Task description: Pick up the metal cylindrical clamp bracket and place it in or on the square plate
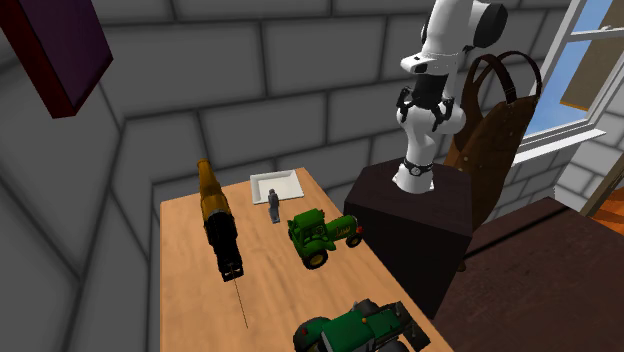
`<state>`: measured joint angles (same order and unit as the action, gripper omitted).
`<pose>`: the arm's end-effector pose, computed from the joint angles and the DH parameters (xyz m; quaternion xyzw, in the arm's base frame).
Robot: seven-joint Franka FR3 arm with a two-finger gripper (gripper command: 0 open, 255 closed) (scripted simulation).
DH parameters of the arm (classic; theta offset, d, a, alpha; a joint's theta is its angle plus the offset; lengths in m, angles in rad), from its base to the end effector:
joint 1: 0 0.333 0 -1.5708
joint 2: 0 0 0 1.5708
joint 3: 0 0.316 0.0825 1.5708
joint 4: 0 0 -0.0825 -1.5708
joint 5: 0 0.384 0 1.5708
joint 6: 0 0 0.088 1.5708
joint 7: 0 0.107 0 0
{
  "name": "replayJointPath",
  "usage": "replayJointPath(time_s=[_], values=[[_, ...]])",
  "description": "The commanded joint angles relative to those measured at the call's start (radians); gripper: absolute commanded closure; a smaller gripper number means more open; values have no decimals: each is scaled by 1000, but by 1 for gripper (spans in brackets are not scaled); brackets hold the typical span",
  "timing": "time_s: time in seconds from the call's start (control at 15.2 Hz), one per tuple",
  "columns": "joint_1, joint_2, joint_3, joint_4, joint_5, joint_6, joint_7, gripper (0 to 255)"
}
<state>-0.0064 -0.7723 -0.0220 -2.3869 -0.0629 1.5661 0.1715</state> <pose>0.3083 -0.0172 0.5714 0.9948 -0.0958 -0.0224 0.0255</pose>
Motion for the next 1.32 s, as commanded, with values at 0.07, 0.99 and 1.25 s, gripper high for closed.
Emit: replayJointPath(time_s=[0.07,0.99,1.25], values=[[-7,20,-18,-1,-11,24,-16,0],[-74,405,-253,113,-73,329,-239,0],[-84,542,-313,190,-45,394,-313,0]])
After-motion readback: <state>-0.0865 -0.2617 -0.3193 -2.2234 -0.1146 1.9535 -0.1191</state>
